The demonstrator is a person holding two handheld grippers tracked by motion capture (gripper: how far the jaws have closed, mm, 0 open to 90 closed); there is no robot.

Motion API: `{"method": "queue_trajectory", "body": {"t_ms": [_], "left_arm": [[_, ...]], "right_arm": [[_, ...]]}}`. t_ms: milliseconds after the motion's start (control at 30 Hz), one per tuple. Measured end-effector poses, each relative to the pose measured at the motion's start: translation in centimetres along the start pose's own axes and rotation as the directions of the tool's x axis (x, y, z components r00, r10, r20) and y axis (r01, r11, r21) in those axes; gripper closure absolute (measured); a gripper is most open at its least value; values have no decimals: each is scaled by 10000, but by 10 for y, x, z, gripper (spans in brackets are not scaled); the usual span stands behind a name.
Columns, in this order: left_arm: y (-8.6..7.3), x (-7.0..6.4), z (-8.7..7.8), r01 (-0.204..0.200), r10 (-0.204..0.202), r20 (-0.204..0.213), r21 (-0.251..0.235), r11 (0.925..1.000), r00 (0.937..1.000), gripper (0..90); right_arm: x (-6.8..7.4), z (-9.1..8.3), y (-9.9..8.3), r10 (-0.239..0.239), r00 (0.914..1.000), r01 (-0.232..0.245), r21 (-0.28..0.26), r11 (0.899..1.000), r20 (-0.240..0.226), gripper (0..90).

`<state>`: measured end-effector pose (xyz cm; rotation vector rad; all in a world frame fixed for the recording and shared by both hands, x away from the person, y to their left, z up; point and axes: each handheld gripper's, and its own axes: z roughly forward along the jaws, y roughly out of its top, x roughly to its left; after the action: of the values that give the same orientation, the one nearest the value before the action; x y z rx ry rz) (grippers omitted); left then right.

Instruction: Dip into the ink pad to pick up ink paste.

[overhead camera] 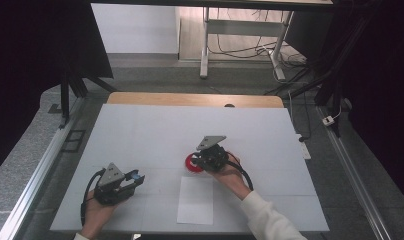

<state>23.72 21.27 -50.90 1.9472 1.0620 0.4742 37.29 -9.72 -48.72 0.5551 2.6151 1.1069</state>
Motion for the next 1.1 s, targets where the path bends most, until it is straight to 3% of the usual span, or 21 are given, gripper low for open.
{"method": "queue_trajectory", "body": {"t_ms": [200,500,800,1100], "left_arm": [[0,1,0,153,-152,163,-61,9999,9998,640],[0,2,-1,199,-198,82,-108,9997,9998,641],[0,2,0,168,-168,100,-65,9998,9998,641],[-1,2,1,169,-169,143,-19,9999,9998,641]], "right_arm": [[-4,-9,0,353,9993,-348,-378,9987,105,751],[-9,-21,-1,703,9974,-689,-876,9938,132,751],[-5,-30,-3,699,9975,-686,-1298,9892,49,751],[-3,-38,-4,712,9975,-700,-1373,9881,43,751]]}}
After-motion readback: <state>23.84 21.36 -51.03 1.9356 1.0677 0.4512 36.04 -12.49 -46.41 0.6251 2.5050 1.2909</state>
